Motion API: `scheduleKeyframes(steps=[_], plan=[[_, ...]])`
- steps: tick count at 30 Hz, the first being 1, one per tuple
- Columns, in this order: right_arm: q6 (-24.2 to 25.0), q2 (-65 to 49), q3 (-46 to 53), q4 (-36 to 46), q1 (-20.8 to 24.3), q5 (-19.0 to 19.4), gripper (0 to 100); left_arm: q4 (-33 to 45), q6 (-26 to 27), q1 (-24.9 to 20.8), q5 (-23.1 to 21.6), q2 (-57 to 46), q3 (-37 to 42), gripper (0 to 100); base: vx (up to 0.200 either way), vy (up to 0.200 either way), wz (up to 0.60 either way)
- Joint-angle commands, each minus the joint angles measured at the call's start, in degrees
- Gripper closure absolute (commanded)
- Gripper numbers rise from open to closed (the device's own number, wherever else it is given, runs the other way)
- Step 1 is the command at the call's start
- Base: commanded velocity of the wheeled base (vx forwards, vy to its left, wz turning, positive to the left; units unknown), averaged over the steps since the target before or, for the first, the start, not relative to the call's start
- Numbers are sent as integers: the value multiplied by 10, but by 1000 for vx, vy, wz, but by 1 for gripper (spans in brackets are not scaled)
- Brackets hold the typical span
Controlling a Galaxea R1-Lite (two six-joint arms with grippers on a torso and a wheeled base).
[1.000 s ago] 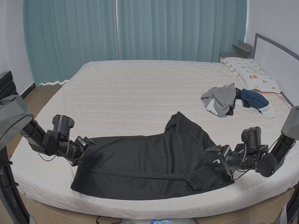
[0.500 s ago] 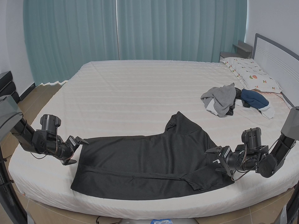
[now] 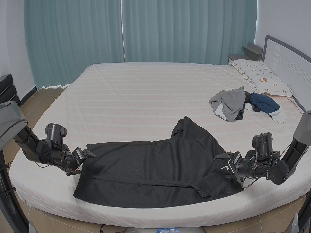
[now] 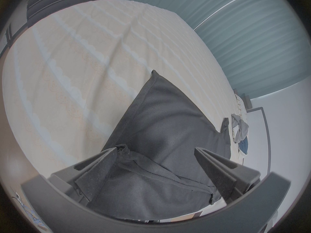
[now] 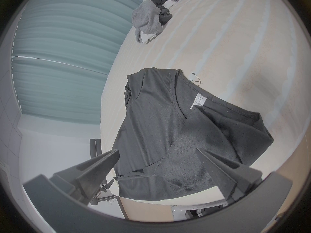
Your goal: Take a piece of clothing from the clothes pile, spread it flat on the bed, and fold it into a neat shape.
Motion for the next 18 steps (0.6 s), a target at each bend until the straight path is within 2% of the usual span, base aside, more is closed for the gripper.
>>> scheduleKeyframes(steps=[1,18], plan=[[0,2,-1,0,0,0,0,-2,0,-3,1,14,-3,0,0,0,0],[-2,4,-2,0,0,0,0,-1,17,-8,5,29,-3,0,0,0,0]])
